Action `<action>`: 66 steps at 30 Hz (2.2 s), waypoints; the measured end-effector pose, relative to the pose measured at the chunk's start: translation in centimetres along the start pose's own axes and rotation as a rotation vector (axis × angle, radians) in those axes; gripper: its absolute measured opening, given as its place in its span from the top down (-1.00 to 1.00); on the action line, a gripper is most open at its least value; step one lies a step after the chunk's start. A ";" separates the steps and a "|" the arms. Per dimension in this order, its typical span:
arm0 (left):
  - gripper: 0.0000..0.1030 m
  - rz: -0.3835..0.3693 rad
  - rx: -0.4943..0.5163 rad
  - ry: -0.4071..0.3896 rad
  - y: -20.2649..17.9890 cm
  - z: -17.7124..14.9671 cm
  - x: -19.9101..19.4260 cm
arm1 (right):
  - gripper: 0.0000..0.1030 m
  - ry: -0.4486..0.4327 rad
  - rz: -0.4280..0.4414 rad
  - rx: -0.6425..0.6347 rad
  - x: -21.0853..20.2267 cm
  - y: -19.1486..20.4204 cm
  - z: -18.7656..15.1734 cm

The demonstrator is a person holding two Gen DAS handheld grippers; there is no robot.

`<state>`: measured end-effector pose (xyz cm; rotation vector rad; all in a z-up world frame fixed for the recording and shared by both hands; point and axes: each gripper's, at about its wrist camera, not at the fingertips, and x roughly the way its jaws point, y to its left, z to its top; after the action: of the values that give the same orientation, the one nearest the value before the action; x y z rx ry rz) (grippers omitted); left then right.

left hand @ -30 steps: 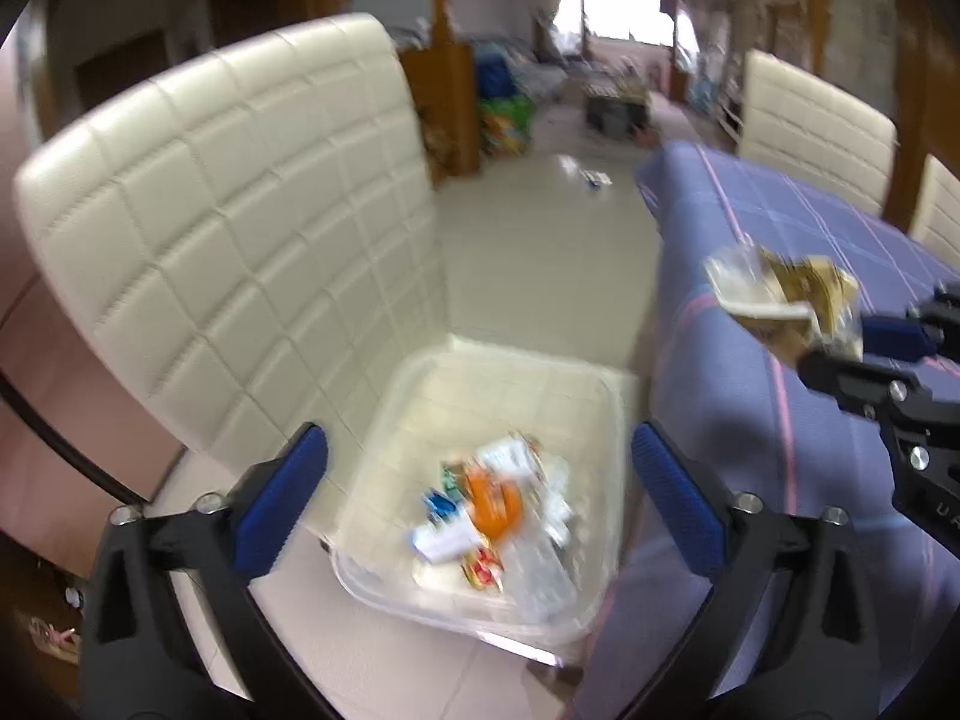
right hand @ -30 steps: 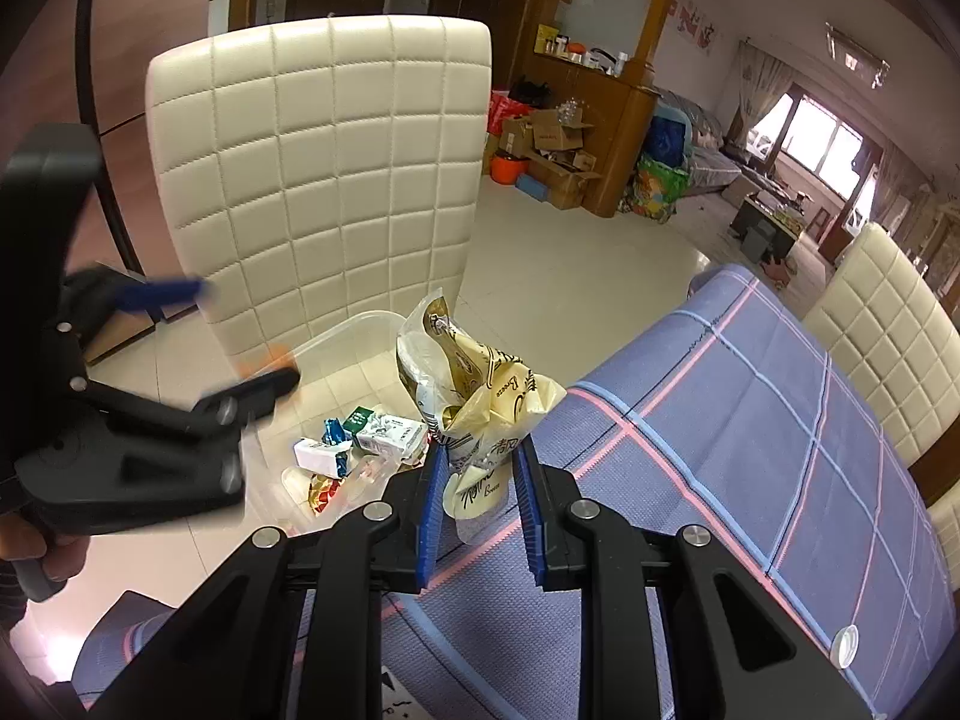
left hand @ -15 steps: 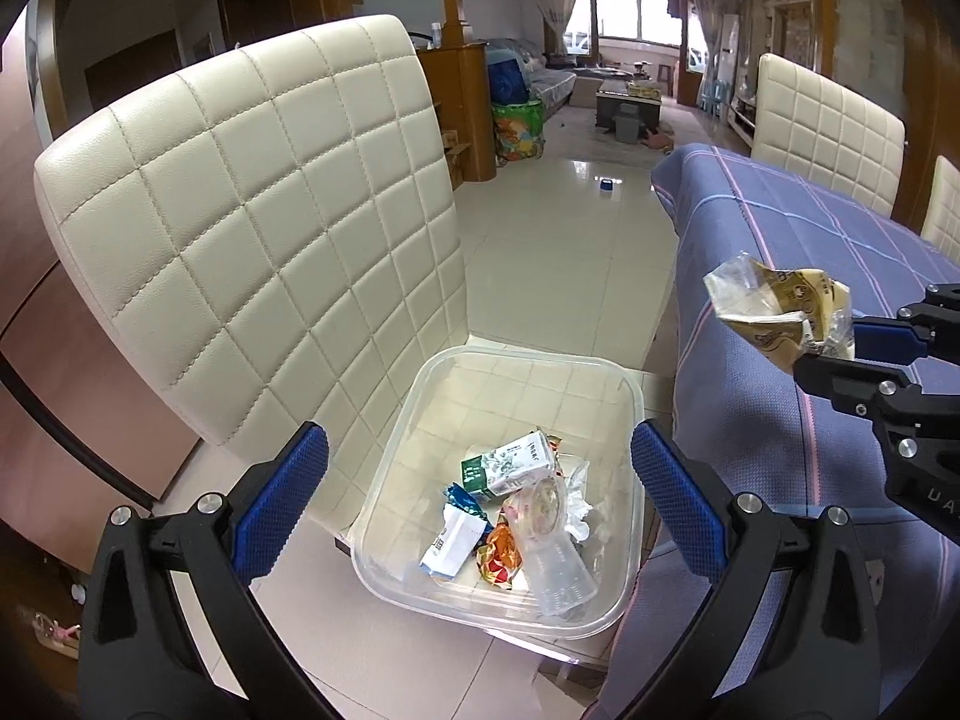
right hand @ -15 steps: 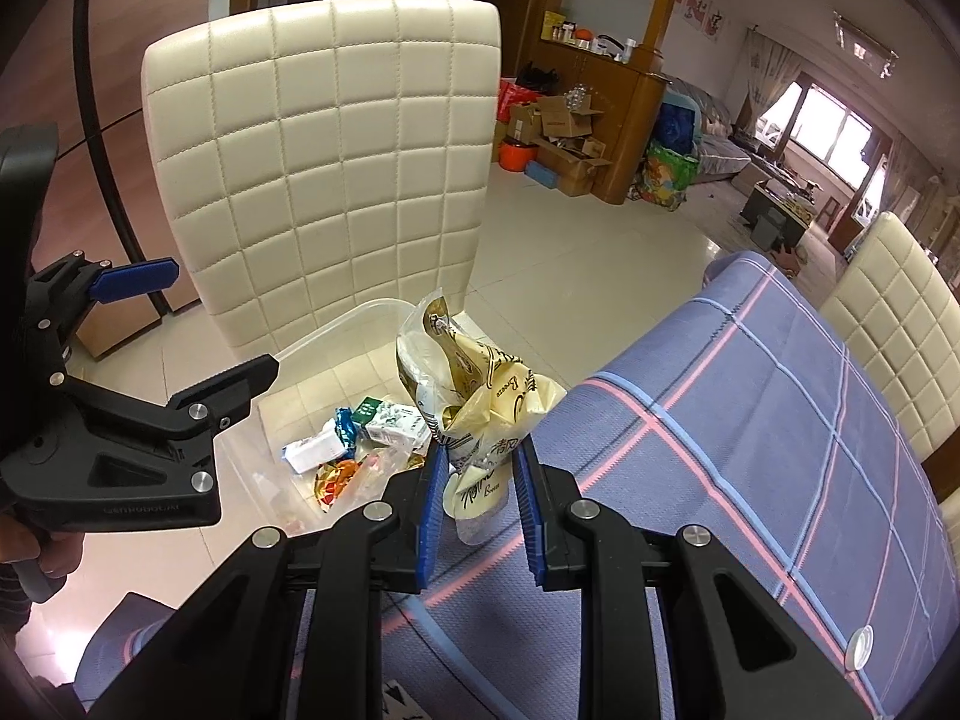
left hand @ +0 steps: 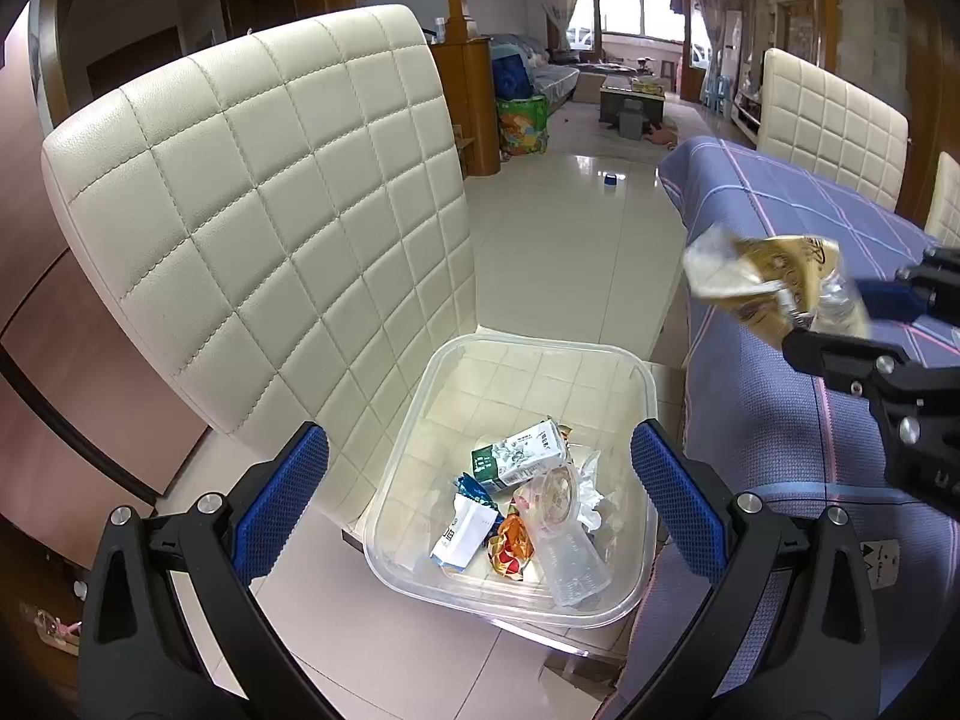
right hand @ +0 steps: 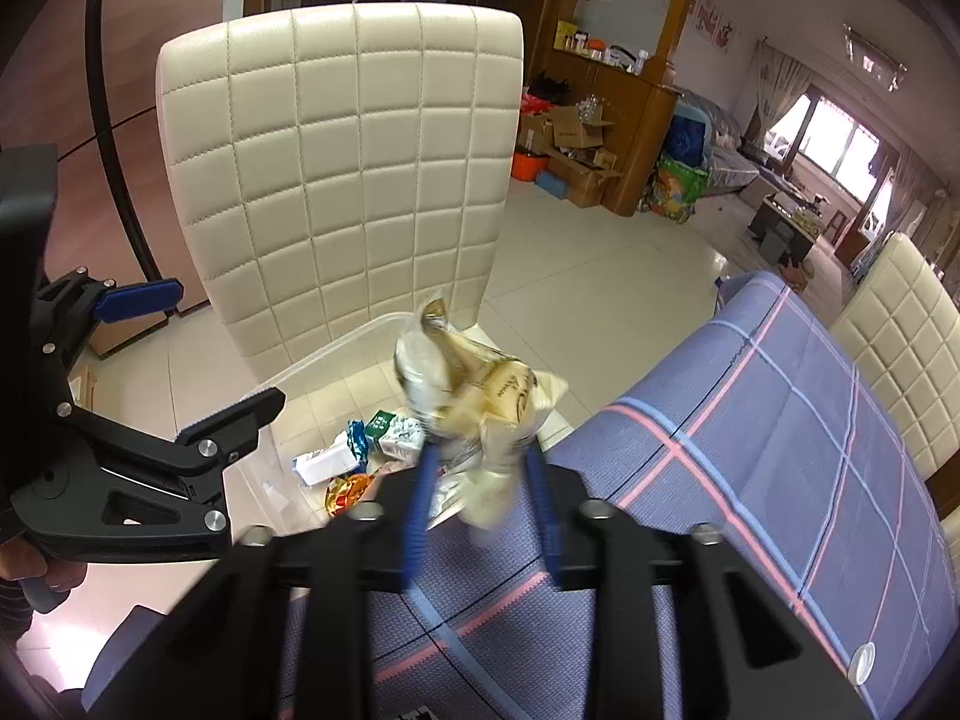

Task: Collect trash
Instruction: 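Open the left tool to drop the peel while the right tool drops the wrapper, then move both tools back over the table toward the bottle cap and tissue, then grasp the white bottle cap with the left tool while the right tool grasps the white tissue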

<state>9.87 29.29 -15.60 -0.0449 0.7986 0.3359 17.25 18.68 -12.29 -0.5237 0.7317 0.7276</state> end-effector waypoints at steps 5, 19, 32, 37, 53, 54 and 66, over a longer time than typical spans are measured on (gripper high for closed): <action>-0.93 -0.002 0.003 0.001 -0.1 -0.1 -0.1 | -0.12 -0.023 -0.035 0.018 -0.4 -0.7 0.1; -0.93 -0.040 0.078 -0.024 -3.8 0.2 -2.7 | -0.12 -0.010 -0.074 0.107 -3.6 -4.3 -4.1; -0.93 -0.172 0.270 -0.051 -17.2 0.7 -6.7 | -0.27 -0.039 -0.192 0.319 -11.9 -13.8 -14.6; -0.94 -0.249 0.355 -0.039 -24.0 0.4 -7.8 | -0.27 -0.052 -0.234 0.390 -14.7 -17.2 -18.9; -0.94 -0.376 0.487 -0.015 -39.4 -0.5 -9.3 | -0.27 -0.012 -0.339 0.597 -19.5 -26.4 -30.5; -0.94 -0.383 0.485 -0.011 -39.9 -0.5 -9.2 | -0.27 -0.004 -0.341 0.606 -19.5 -26.8 -31.1; -0.94 -0.416 0.522 0.022 -45.5 -0.3 -8.3 | -0.27 0.027 -0.386 0.725 -20.0 -30.4 -35.3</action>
<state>18.48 -16.14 -13.83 0.2720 0.8562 -0.2712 15.08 -31.92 -14.49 -0.0020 0.8289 0.0682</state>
